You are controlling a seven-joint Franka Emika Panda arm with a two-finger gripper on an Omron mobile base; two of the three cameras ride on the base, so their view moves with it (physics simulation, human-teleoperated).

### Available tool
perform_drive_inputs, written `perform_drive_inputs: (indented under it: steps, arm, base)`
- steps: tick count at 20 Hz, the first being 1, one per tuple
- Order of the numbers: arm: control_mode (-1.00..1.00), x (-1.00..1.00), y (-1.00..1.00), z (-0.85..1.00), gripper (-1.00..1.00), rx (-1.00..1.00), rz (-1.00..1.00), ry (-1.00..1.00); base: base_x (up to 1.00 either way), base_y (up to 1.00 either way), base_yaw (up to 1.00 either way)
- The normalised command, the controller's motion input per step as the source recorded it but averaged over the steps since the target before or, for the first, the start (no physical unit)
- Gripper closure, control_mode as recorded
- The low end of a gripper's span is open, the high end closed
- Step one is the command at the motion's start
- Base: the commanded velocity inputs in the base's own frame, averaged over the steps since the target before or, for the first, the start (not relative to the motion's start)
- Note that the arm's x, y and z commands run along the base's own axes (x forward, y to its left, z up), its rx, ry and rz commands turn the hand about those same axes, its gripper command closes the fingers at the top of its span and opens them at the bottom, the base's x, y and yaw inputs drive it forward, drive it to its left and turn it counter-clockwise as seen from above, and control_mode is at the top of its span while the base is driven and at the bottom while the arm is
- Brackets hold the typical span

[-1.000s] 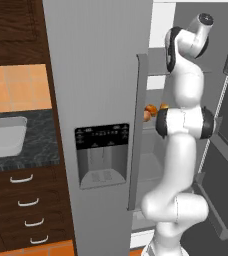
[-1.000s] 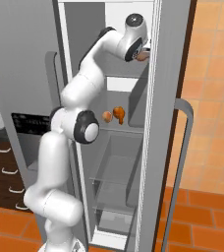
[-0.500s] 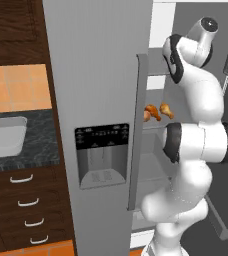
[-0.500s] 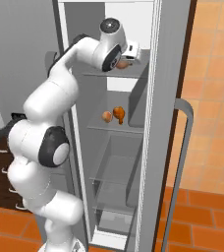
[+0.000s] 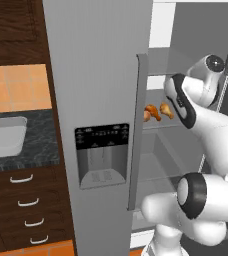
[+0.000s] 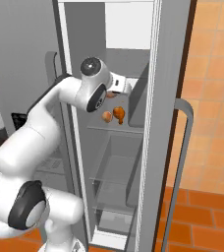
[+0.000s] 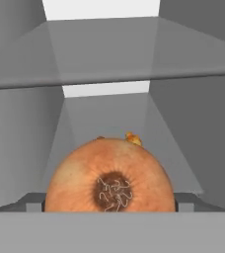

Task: Place one onion and one chicken drumstick in each tupperware on the nearby counter, to pack two identical lunches.

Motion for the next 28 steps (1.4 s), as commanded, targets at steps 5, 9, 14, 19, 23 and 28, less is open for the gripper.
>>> perform_drive_inputs:
  steps: [5,9,14,19,23,28]
  arm:
    - [-1.0,-1.0,0.24,-0.1,1.0,0.1,0.01,0.23]
    - [-1.0,-1.0,0.16,-0.44,1.0,0.0,0.0,0.23]
    - [-1.0,-1.0,0.3,-0.25,1.0,0.02,0.0,0.21]
    - [1.0,-0.77,0.75,-0.31,1.0,0.0,-0.01,-0.12]
    - [1.0,0.0,0.0,0.0,1.0,0.0,0.0,0.0]
    - [1.0,0.0,0.0,0.0,1.0,0.0,0.0,0.0]
  base:
    - [0.0,0.0,0.0]
    - [0.0,0.0,0.0]
    - [0.0,0.0,0.0]
    - [-0.07,0.2,0.0]
    - [-0.18,1.0,0.19]
    - [-0.06,1.0,0.23]
